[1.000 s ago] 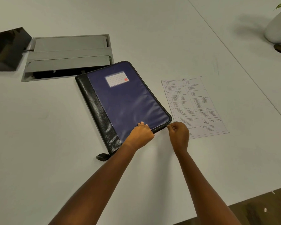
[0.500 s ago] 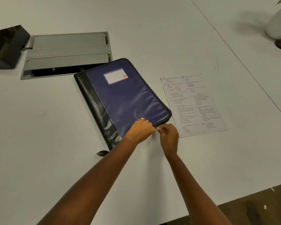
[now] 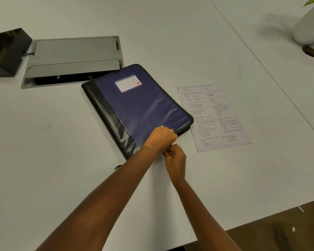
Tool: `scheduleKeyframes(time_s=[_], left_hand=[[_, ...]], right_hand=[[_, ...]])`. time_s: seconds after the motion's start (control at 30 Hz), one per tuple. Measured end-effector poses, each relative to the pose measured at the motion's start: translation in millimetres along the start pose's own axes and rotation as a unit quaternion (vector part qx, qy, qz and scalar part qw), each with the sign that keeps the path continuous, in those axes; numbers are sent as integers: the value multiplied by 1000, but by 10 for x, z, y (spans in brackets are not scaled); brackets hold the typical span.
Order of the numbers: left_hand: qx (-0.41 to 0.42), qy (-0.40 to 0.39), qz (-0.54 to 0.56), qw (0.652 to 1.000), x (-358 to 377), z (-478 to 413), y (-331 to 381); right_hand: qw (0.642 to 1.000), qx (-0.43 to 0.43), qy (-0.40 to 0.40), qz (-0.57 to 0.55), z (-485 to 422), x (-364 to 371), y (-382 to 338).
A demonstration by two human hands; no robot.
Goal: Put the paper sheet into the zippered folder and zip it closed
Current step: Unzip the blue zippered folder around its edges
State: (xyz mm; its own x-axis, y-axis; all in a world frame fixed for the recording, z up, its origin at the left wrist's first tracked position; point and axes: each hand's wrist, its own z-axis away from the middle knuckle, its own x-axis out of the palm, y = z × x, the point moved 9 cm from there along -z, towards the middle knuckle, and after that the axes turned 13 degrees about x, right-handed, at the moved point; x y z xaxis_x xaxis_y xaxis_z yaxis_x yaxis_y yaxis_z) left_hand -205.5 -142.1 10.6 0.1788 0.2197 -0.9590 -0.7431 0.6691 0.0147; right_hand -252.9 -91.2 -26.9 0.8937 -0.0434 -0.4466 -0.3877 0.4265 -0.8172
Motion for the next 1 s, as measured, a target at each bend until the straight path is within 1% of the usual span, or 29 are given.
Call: scheduleKeyframes(time_s=[0.07,0.2,0.27,0.3,0.33,0.4,0.53,0.57,0.67,0.73,0.8,0.9,1.0], left_hand=[[-26,0,24,999,62,13,-2],[-126,59,118,983,188,150,-139],[-131,97,198,966,322,293,-220],[-126,95,229,960,432,391,-238],[-115,89,236,961,533,497,-251],[-104,69,176,976,710,723,-283],[-158,100,129,974,784,1158,-333],[-177,102,127,971,783,1230,-354],[-189,95,177,961,908,1282,-379],[-204,100,185,956,981,1265,-419],[-205,83,173,960,1027,1235,-424],[-199,62,160,965,1031,1213,-422],[-189,53,162,967,1035,1220,-434]], right_hand=[[1000,5,-7,15,36,46,33],[999,5,-7,33,84,89,79],[999,-3,3,38,101,93,69],[999,-8,11,36,109,90,59],[999,-10,19,31,116,87,52],[999,-10,32,24,136,89,48],[999,-3,47,11,169,102,64],[999,-3,48,14,175,109,64],[998,-8,50,28,214,153,71],[998,-7,53,25,255,179,78],[998,-12,51,31,307,224,68],[997,-35,24,60,418,372,39],[998,-25,15,54,521,464,58]])
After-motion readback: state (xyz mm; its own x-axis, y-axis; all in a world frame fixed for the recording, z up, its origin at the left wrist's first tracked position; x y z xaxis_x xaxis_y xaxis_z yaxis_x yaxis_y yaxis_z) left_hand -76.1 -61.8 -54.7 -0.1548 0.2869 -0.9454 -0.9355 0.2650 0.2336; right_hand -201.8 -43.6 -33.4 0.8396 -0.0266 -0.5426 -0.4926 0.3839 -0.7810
